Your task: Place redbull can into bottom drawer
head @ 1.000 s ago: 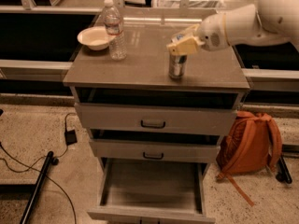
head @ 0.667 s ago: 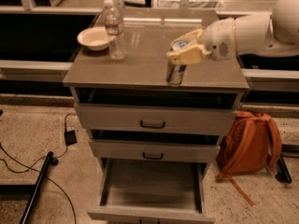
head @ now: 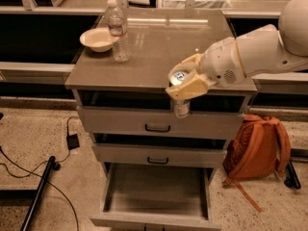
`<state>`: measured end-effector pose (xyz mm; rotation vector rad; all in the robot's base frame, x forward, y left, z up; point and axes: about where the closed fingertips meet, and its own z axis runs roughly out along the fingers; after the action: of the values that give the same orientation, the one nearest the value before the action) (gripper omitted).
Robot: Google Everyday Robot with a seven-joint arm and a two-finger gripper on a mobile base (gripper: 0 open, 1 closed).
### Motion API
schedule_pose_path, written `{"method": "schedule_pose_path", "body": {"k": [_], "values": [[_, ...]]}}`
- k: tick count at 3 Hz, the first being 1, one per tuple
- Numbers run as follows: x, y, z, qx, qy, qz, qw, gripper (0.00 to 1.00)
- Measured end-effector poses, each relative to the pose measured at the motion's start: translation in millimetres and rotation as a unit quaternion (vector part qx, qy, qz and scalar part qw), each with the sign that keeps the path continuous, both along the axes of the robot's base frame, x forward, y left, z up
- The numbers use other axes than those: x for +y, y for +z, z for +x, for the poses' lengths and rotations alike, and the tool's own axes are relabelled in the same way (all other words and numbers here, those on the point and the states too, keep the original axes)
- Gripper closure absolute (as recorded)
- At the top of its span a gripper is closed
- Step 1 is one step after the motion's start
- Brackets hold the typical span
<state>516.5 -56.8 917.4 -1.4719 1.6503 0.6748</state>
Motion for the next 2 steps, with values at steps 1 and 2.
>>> {"method": "schedule_pose_path", "body": {"k": [1, 2], "values": [[0.9, -2.1, -4.1, -0.002, 0.002, -0.012, 0.9999, 1.00], [-5.3, -38.5, 8.3, 0.021, -0.032, 0.012, 0.9992, 1.00]]}}
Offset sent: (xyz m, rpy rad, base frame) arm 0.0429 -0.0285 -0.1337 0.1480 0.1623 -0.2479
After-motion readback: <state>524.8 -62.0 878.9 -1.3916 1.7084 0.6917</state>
